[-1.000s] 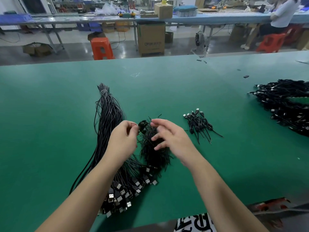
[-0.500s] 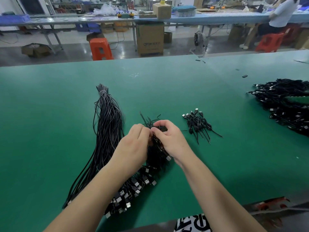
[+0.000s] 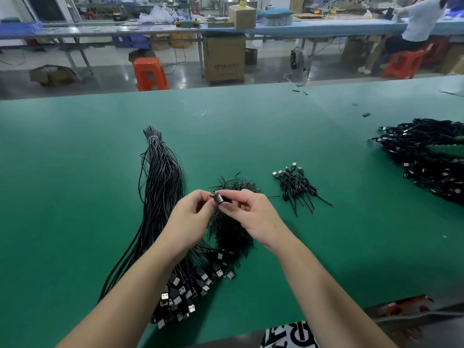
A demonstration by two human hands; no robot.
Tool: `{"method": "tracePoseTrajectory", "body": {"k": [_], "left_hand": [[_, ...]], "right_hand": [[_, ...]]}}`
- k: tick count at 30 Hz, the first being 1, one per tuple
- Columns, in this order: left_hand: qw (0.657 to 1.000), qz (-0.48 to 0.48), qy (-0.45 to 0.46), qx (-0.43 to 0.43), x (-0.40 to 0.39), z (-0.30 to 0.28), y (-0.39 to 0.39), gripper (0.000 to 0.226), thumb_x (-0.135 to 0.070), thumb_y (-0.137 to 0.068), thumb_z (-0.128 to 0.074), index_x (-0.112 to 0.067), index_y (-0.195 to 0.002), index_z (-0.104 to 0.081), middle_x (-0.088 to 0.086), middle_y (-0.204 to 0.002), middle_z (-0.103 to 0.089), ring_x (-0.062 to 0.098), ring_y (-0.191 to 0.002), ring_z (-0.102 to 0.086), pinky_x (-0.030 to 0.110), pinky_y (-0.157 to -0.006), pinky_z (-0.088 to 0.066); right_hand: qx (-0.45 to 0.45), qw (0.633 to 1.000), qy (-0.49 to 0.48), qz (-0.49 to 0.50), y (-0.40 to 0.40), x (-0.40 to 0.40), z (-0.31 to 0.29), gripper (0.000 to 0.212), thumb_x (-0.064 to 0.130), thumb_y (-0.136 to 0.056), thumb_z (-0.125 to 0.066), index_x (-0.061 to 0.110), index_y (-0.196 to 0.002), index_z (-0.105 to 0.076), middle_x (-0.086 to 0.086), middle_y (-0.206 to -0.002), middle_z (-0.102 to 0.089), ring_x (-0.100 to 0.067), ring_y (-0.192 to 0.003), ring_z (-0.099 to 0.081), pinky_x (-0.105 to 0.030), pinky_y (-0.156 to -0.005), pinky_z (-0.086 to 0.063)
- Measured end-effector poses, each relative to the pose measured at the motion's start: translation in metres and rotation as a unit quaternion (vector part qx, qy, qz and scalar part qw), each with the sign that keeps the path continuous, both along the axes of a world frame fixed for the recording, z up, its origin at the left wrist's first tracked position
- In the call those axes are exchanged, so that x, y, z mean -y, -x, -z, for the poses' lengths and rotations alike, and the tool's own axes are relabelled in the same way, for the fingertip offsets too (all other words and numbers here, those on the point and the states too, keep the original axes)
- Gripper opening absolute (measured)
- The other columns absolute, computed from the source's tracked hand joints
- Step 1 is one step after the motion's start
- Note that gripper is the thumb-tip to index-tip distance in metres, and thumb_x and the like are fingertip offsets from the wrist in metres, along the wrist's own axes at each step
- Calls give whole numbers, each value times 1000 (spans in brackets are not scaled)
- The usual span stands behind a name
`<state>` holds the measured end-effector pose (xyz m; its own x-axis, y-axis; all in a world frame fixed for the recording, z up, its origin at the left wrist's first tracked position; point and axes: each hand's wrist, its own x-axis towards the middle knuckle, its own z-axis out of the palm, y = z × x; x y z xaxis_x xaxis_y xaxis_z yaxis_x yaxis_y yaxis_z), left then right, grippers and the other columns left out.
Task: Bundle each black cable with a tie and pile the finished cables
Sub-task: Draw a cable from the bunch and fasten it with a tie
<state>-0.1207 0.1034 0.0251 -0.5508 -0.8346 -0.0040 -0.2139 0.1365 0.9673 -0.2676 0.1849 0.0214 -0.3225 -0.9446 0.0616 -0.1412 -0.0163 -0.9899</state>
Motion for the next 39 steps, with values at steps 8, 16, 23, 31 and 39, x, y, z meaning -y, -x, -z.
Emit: {"method": "tracePoseTrajectory", "body": {"k": [8,16,23,31,39], "left_hand": [[954,-26,286,91,-9,-3,1,13,-16,-98,-57,-20,-87,-55,-13,-76,-53,2,-67,-49,15,-62,-37],[854,45,506,114,-4,6,-7,14,3,-93,-58,-11,-96,-54,1,-90,-53,13,-80,-49,26,-76,-43],[987,-10,151,59,4,-2,-9,18,-23,-100,-58,-29,-83,-58,-12,-62,-56,5,-55,-48,21,-57,-41],[983,4,168,78,-5,-4,-6,14,-18,-99,-58,-21,-86,-57,-12,-65,-54,2,-58,-48,18,-60,-39],[877,12,467,115,-7,6,-8,15,9,-90,-62,-6,-93,-59,3,-90,-54,13,-78,-46,23,-74,-41]], "right_hand": [[-17,999,-30,39,-2,4,0,20,34,-98,-64,27,-88,-80,13,-60,-62,-1,-57,-54,-9,-60,-39],[151,985,-86,-20,0,3,-5,6,22,-100,-62,18,-96,-60,-9,-71,-70,-11,-45,-41,-20,-38,-27],[80,994,-6,-76,4,-3,-4,27,5,-100,-59,28,-111,-70,-1,-87,-67,-11,-57,-51,-27,-55,-51],[26,999,-23,13,3,2,2,13,22,-94,-71,32,-87,-74,13,-54,-55,-1,-45,-44,-11,-46,-35],[182,979,-86,-39,0,2,0,12,21,-100,-63,15,-96,-72,-1,-67,-69,-6,-44,-40,-18,-40,-34]]}}
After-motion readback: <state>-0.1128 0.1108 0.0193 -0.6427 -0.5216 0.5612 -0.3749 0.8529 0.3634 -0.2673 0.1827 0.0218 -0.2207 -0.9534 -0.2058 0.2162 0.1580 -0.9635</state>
